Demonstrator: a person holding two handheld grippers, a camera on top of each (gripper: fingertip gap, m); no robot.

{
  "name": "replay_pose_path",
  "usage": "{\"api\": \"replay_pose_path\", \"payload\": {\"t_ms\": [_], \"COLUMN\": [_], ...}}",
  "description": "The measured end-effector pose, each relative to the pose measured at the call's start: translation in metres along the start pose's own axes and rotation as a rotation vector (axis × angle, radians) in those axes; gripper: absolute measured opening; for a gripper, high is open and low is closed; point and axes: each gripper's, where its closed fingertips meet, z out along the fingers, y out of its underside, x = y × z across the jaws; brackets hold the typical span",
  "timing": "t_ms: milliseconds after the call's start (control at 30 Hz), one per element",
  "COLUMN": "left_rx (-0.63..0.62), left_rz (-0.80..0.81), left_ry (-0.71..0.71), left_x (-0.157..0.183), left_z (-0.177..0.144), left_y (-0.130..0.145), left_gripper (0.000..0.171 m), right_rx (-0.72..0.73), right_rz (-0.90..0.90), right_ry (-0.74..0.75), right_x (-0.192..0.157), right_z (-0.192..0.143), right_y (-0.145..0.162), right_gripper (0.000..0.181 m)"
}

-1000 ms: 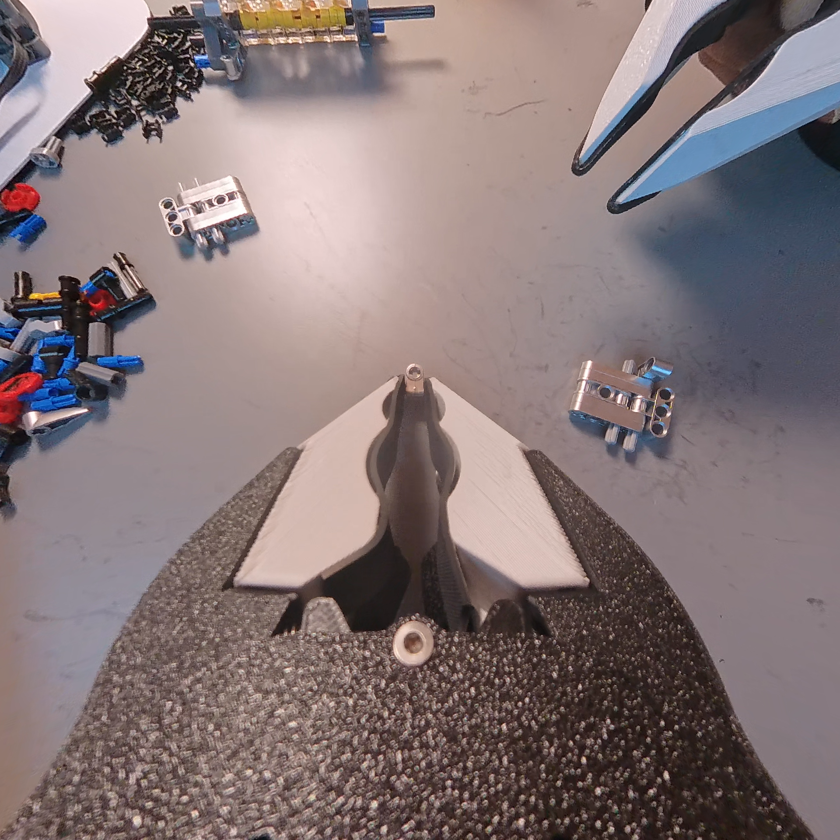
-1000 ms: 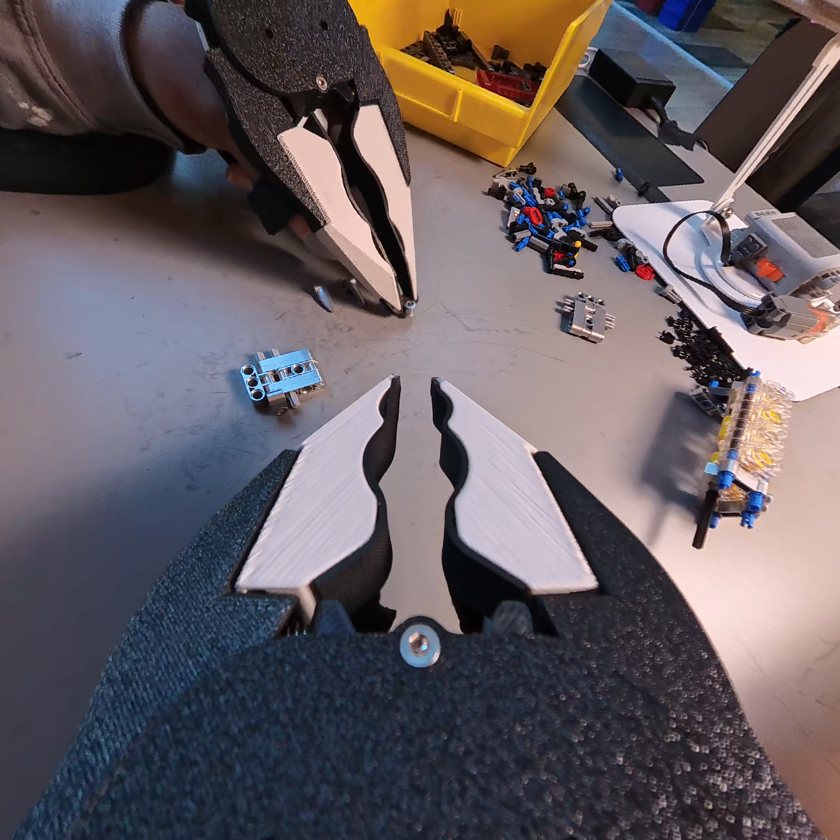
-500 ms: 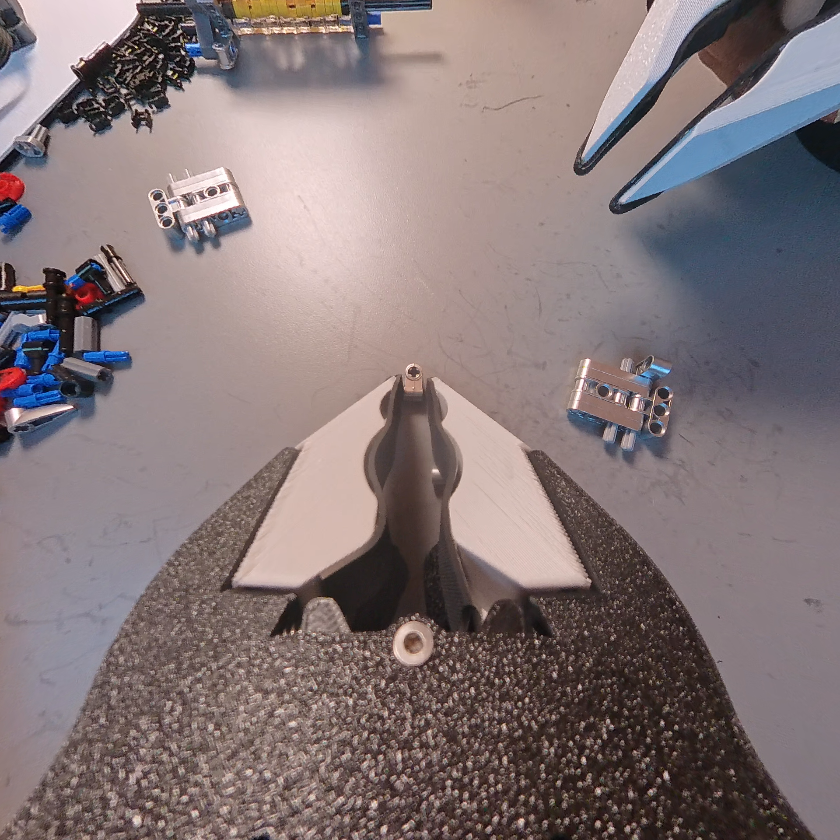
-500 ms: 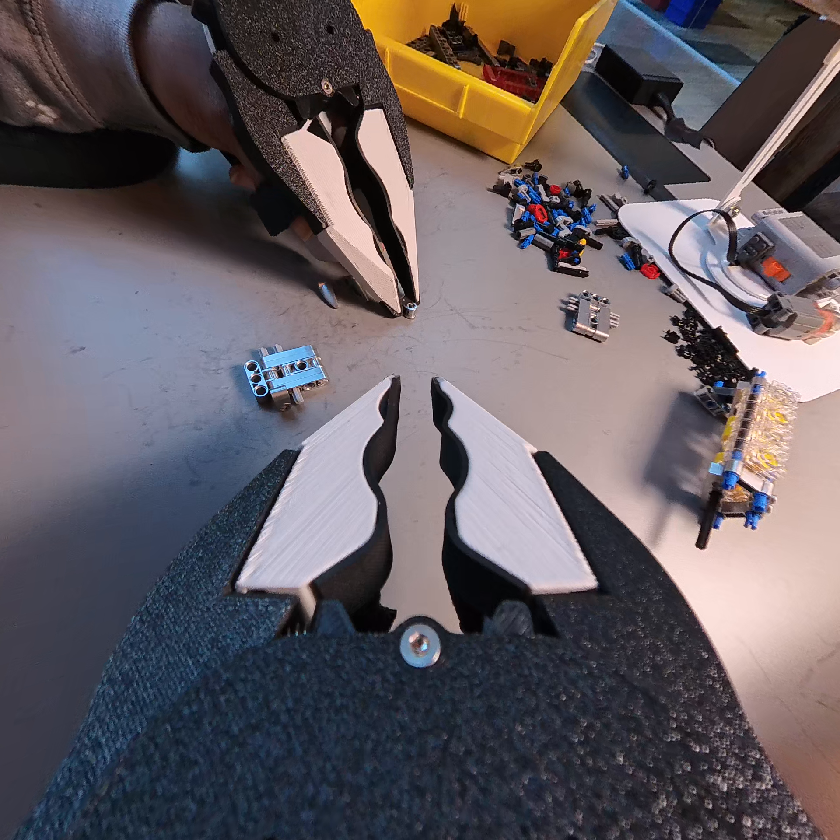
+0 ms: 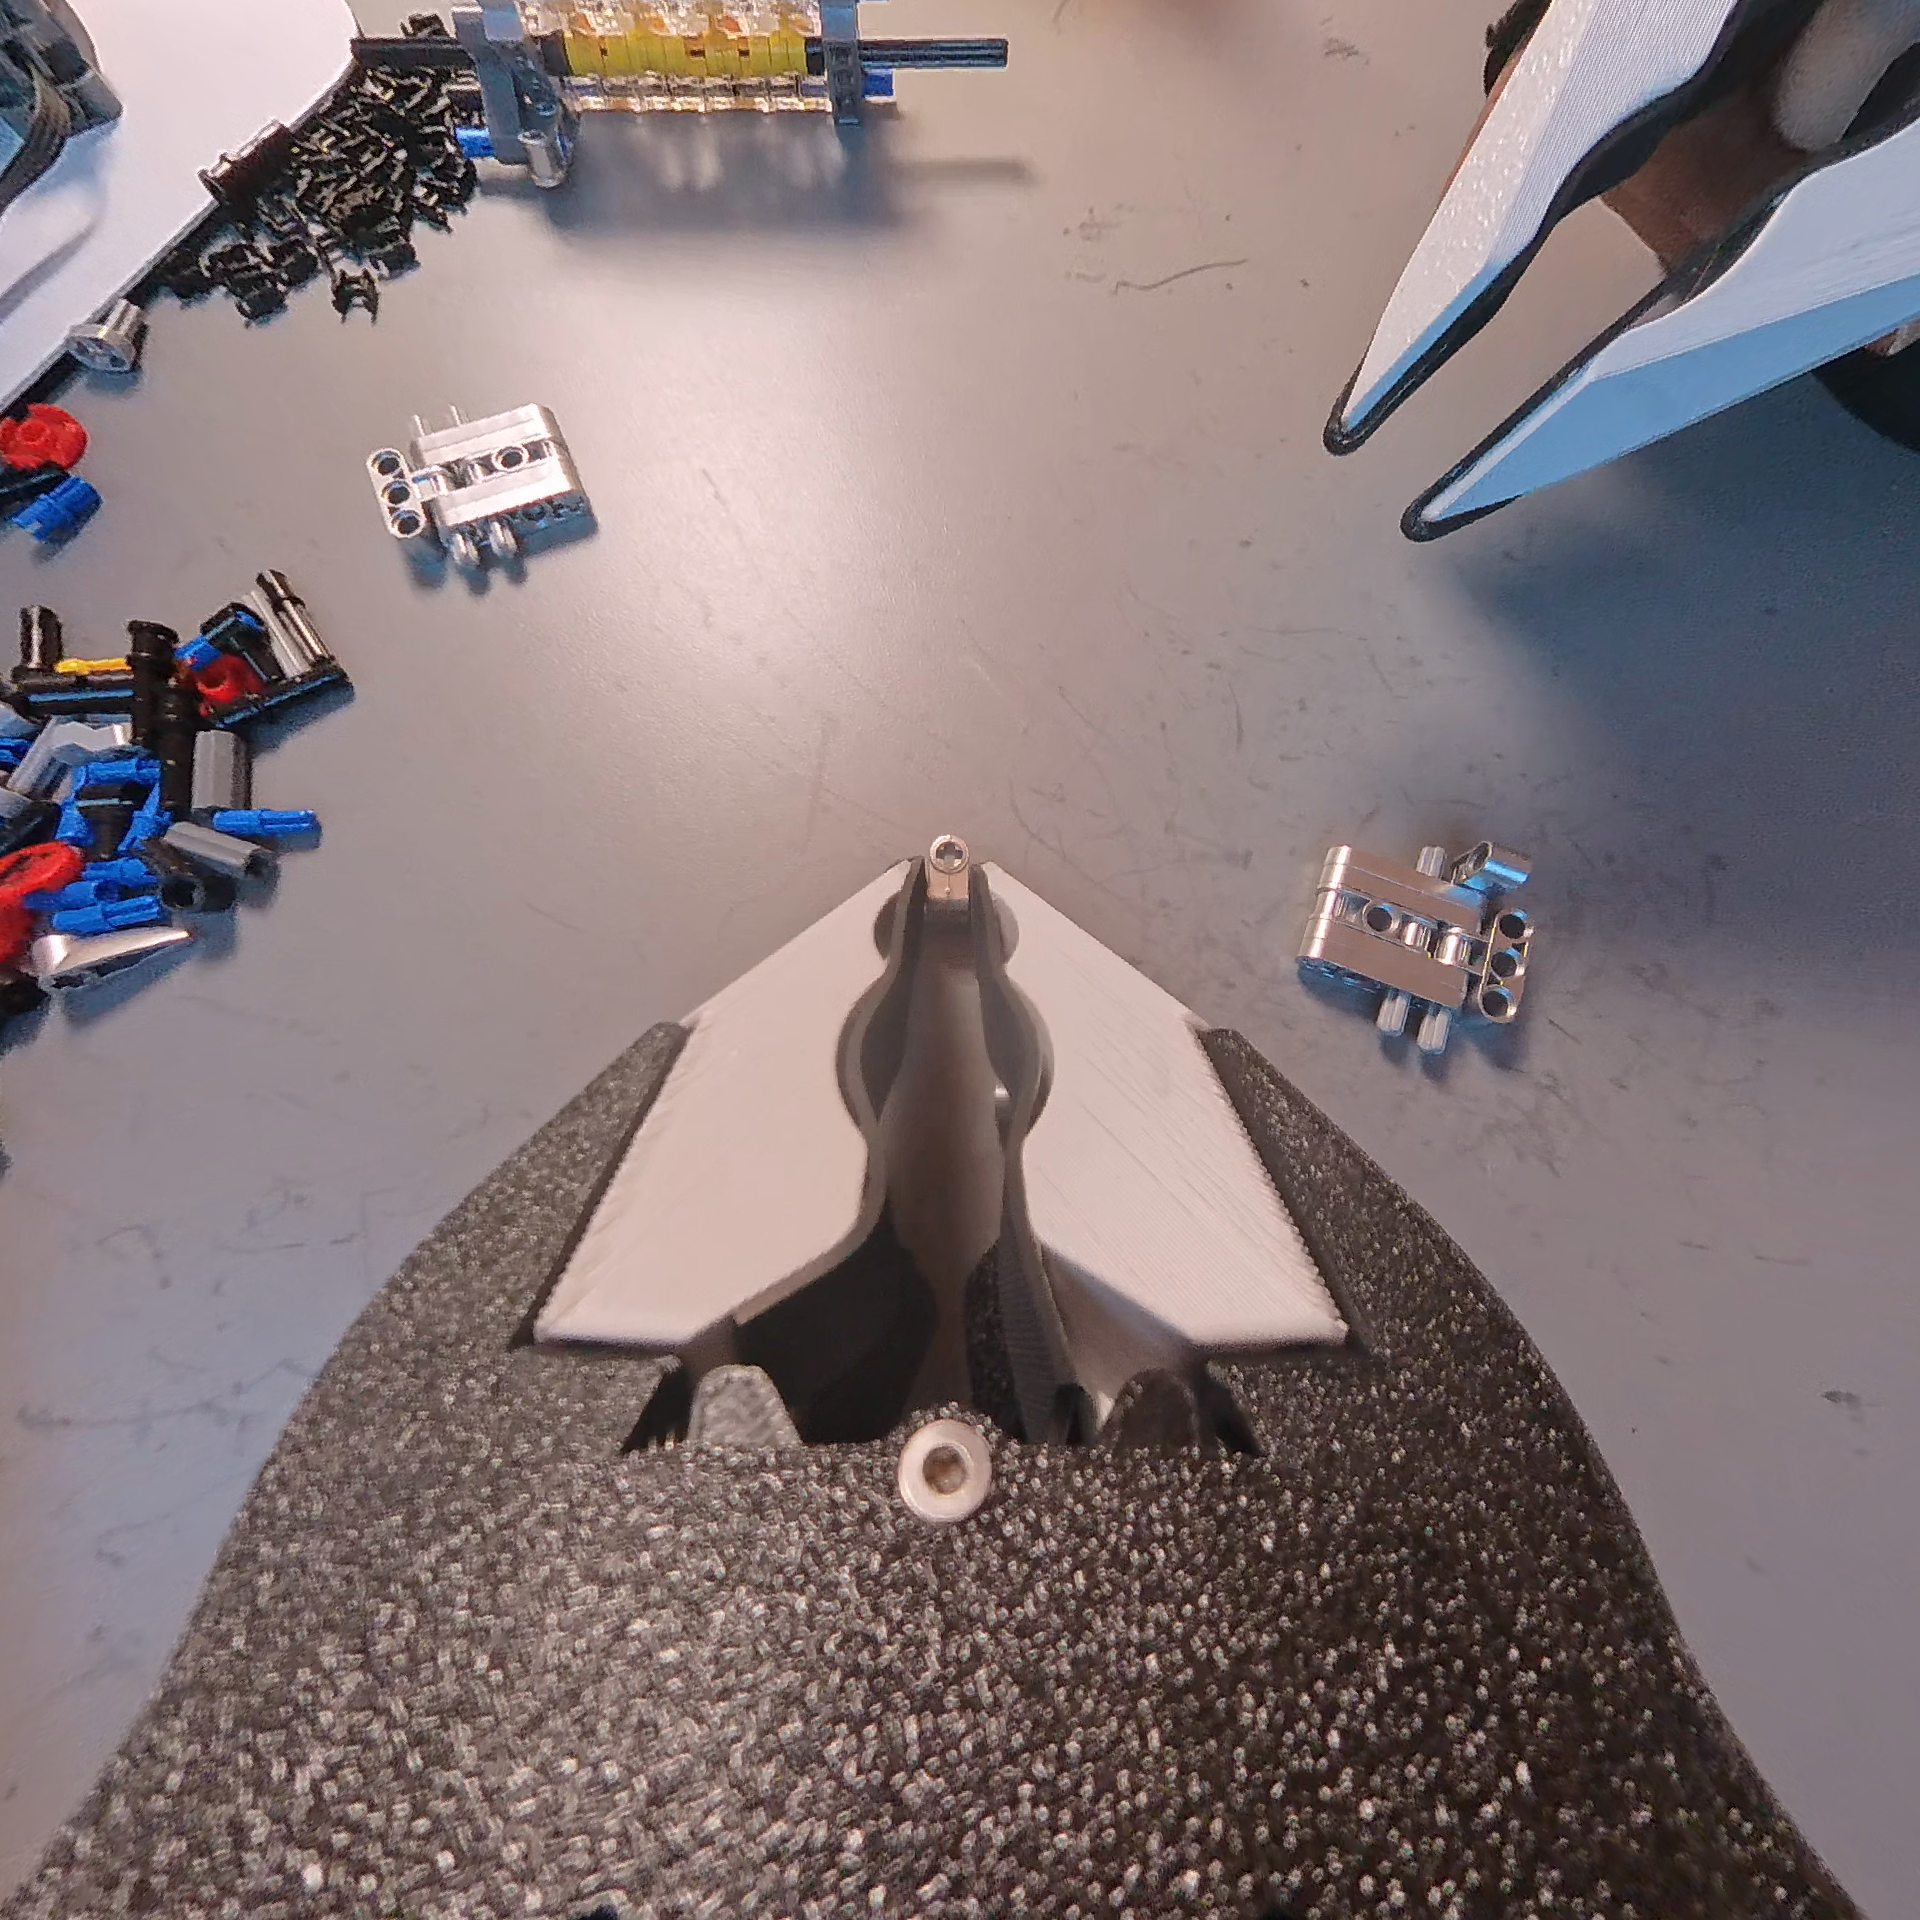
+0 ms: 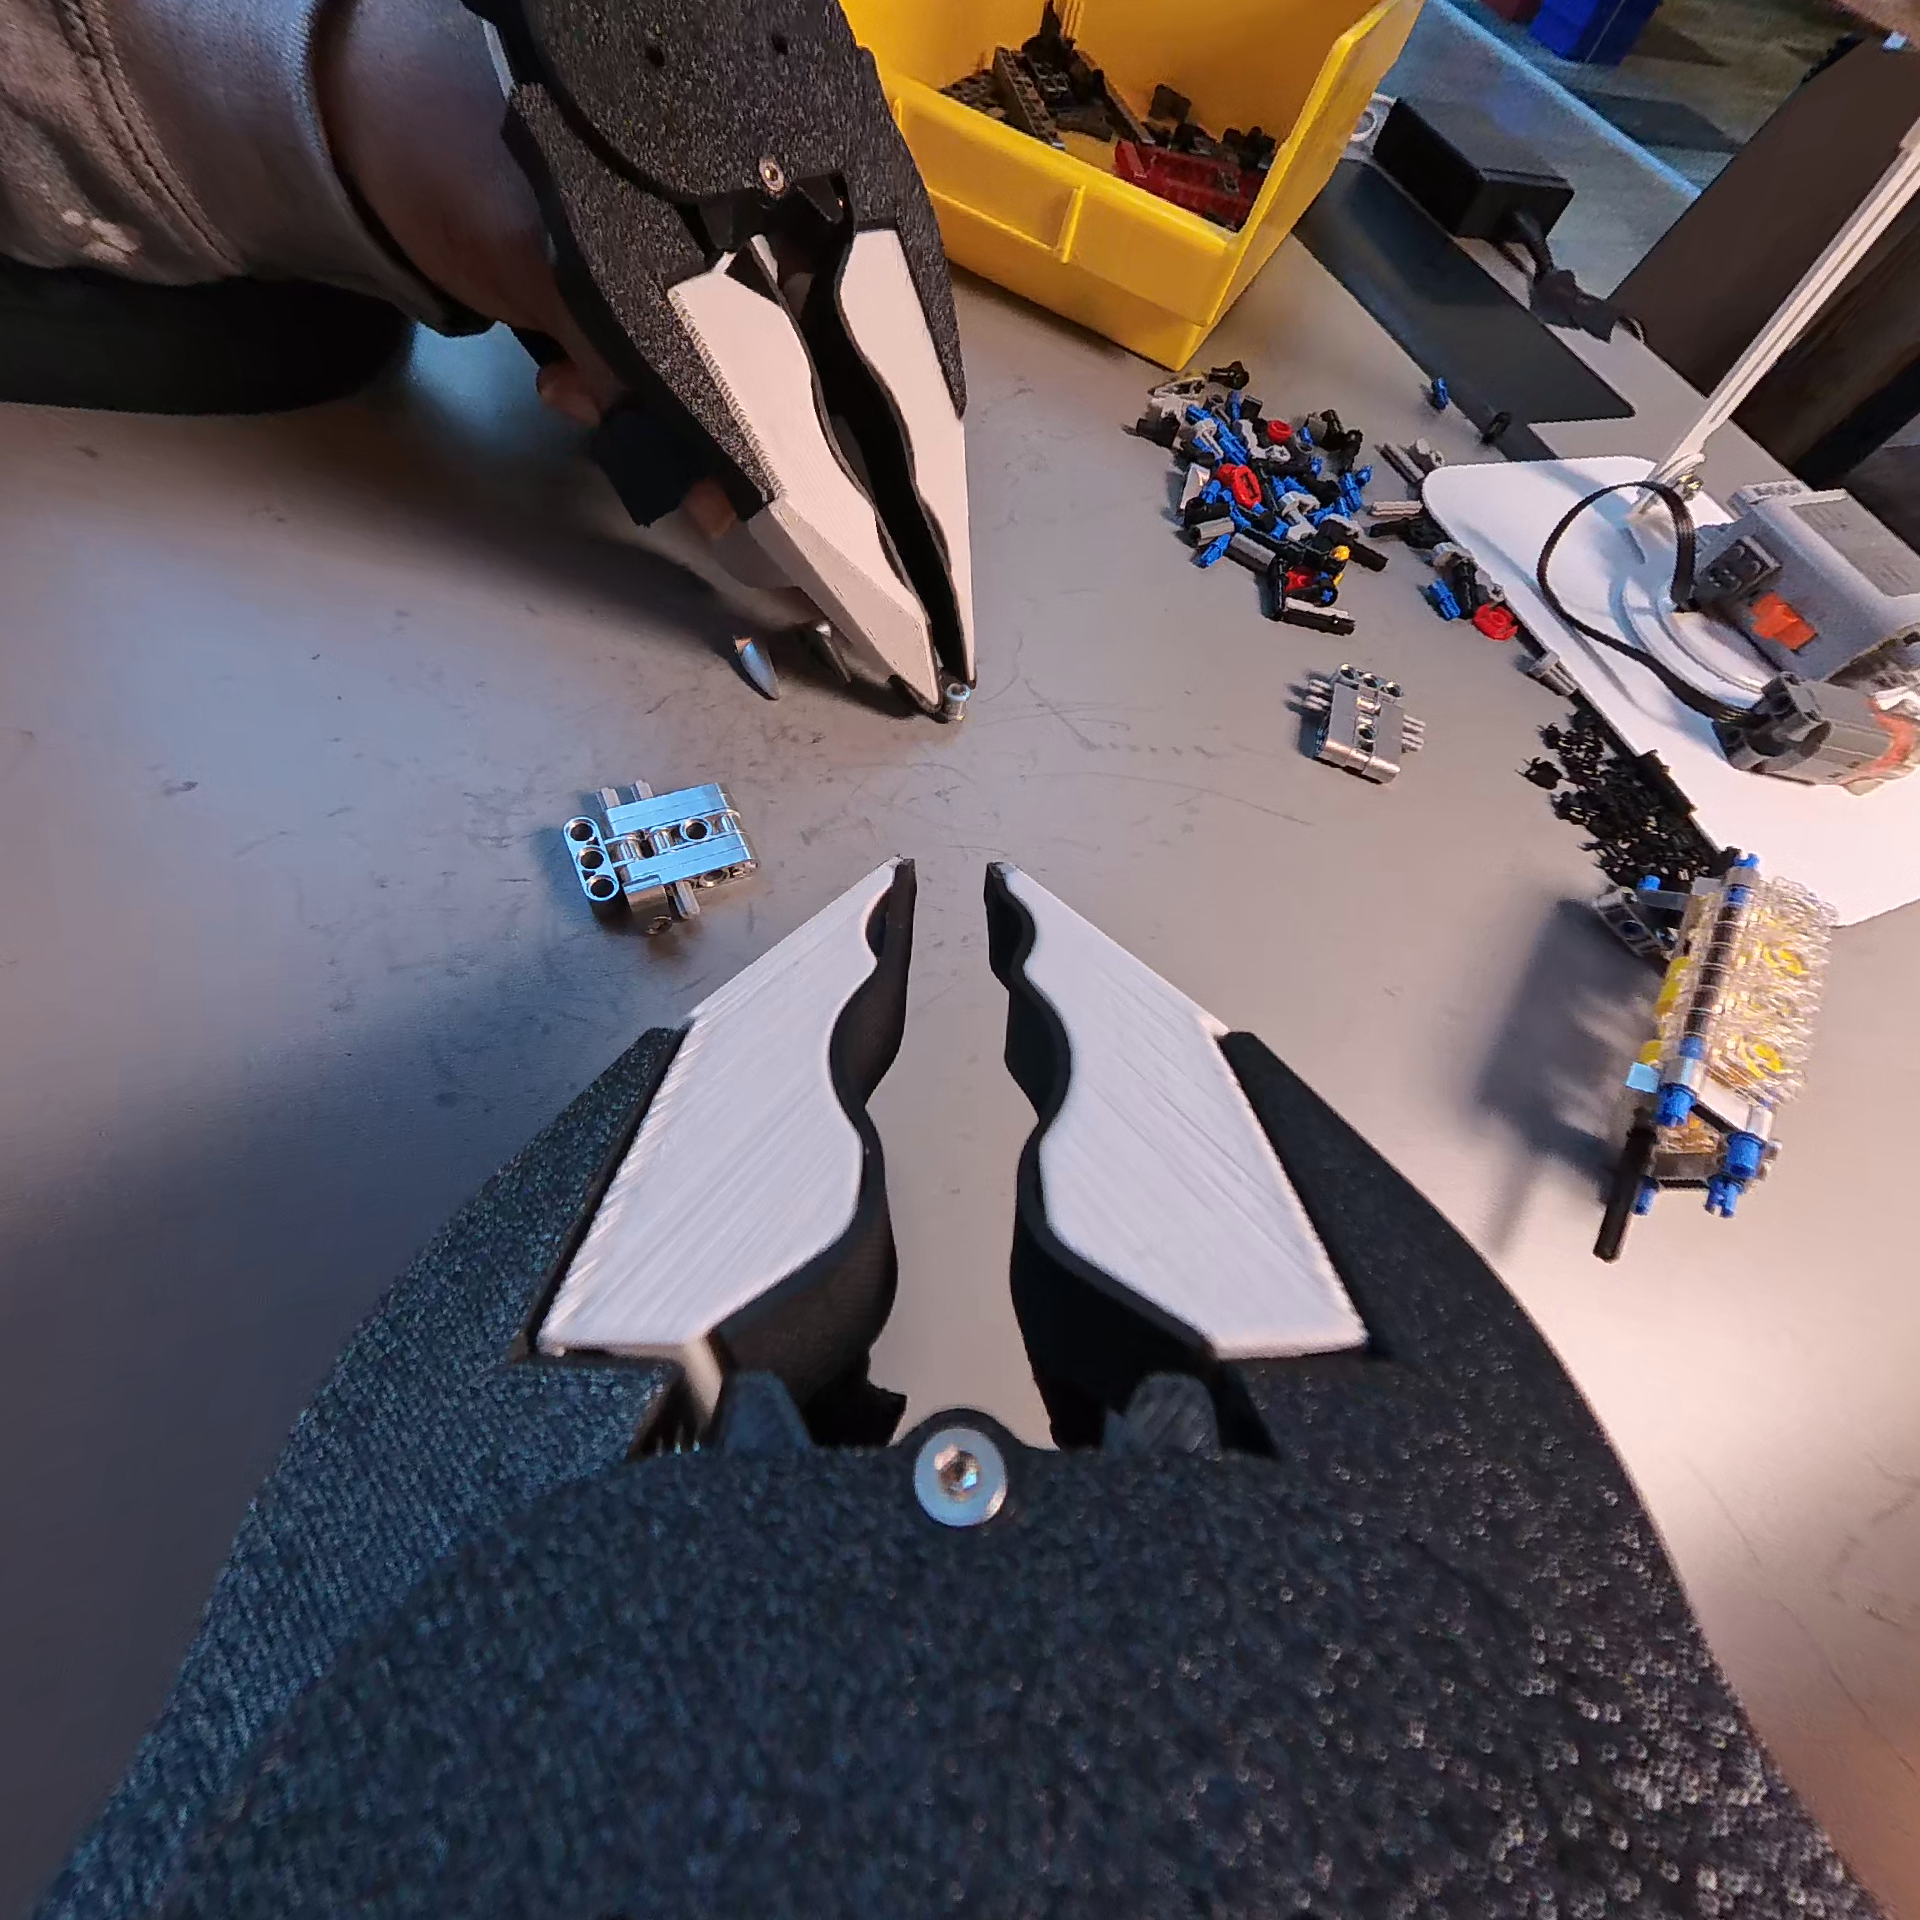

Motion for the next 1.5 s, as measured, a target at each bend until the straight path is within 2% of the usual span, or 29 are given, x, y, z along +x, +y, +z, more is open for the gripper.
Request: {"api": "replay_pose_path", "payload": {"t_ms": [567, 733, 900, 967, 1067, 1200, 1400, 1500], "left_rx": [0.082, 0.048, 0.070, 0.062, 0.006, -0.046, -0.019, -0.057], "left_rz": [-0.025, 0.014, 0.047, 0.077, 0.151, 0.213, 0.179, 0.168], "left_ry": [-0.065, 0.034, 0.123, 0.174, 0.168, 0.136, 0.129, 0.121], "left_x": [-0.015, 0.016, 0.053, 0.073, 0.088, 0.090, 0.083, 0.073], "left_z": [-0.028, -0.035, -0.050, -0.051, -0.045, -0.037, -0.042, -0.046], "left_y": [-0.017, -0.008, 0.002, 0.010, 0.028, 0.037, 0.033, 0.043], "left_gripper": [0.007, 0.007, 0.007, 0.007, 0.008, 0.014, 0.019, 0.019], "right_rx": [0.000, 0.004, 0.001, -0.004, -0.013, -0.020, -0.010, -0.013], "right_rz": [-0.003, -0.002, -0.003, -0.006, -0.012, -0.019, -0.017, -0.018], "right_ry": [-0.003, -0.006, -0.010, -0.014, -0.019, -0.019, -0.016, -0.023], "right_x": [-0.001, -0.001, -0.002, -0.003, -0.004, -0.005, -0.005, -0.006], "right_z": [0.000, -0.001, -0.001, 0.000, 0.001, 0.002, 0.001, 0.001], "right_y": [0.000, 0.000, 0.000, 0.001, 0.003, 0.003, 0.002, 0.003], "right_gripper": [0.013, 0.013, 0.013, 0.013, 0.013, 0.013, 0.013, 0.013]}}
